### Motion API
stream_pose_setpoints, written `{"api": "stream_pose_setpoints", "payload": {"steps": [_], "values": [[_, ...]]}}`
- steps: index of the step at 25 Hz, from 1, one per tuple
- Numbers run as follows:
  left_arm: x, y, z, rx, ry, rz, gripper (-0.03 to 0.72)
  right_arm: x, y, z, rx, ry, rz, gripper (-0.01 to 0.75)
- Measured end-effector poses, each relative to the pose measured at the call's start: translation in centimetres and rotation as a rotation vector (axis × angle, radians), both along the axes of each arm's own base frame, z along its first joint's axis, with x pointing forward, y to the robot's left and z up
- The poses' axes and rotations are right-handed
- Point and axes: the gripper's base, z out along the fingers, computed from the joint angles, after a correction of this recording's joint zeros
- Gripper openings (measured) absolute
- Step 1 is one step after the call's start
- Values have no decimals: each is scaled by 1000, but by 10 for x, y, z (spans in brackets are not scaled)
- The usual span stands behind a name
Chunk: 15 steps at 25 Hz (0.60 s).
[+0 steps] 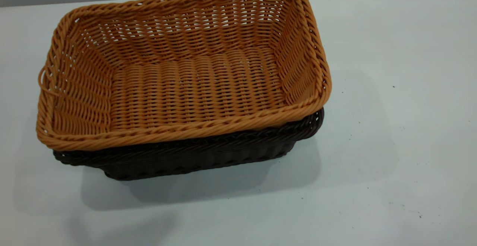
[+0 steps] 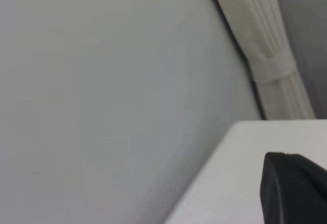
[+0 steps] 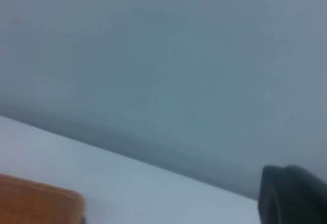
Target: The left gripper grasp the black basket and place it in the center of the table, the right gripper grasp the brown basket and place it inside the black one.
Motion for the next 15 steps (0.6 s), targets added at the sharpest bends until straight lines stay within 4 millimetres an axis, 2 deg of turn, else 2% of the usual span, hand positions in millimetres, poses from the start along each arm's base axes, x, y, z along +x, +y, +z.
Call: {"api": "stream_pose_setpoints", "payload": {"steps": [3, 6, 10, 15], "values": [[-2, -2, -12, 18, 71, -30, 0, -22, -10, -16, -9, -26, -3, 0], [-4, -3, -15, 24, 110, -48, 0, -36, -15, -39, -11, -18, -2, 0], [-4, -2, -18, 49, 149, -38, -1, -44, -18, -79, -23, 32, 7, 0], [-7, 0, -29, 127, 264, -35, -1, -43, -10, -142, 36, 166, 57, 0]]}}
